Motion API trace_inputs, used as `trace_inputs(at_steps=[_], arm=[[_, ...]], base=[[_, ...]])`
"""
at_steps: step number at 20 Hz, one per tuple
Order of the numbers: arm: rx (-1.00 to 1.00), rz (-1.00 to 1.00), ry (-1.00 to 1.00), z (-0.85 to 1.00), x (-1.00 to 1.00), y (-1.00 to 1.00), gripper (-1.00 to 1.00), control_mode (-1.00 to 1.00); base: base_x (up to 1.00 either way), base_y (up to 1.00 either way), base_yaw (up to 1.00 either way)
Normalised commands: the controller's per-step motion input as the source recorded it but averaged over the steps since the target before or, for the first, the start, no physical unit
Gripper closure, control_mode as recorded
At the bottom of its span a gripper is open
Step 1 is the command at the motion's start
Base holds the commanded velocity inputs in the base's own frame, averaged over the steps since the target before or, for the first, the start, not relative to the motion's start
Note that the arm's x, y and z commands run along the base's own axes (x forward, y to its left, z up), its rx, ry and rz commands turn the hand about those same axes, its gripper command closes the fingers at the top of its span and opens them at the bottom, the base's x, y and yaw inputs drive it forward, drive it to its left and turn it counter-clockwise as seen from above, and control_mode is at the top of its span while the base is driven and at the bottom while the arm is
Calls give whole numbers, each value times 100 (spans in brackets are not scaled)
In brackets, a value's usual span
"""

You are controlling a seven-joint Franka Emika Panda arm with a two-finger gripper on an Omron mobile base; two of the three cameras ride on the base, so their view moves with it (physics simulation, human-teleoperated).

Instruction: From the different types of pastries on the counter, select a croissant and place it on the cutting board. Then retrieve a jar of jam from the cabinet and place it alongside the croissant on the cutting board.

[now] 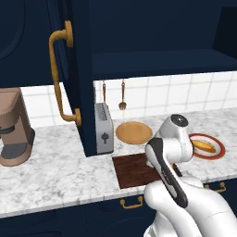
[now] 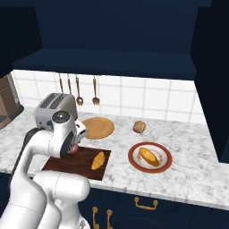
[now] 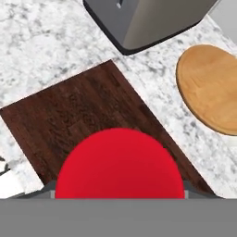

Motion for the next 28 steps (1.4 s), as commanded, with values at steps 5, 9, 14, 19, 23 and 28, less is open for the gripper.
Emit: trace_inputs(at_steps=[5, 9, 14, 19, 23, 28], arm=[[6, 0, 14, -100, 23, 0, 100, -100], [2, 0, 3, -100, 16, 0, 100, -100], [0, 0, -8, -100, 2, 0, 100, -100], [0, 0, -7, -58, 0, 0, -100, -100], [0, 0, -17, -24, -2, 0, -100, -100], [0, 0, -22, 0, -28, -6, -100, -100]], base=[[0, 0, 0], [0, 0, 0], [0, 0, 0], [0, 0, 0], [0, 0, 0], [0, 0, 0]])
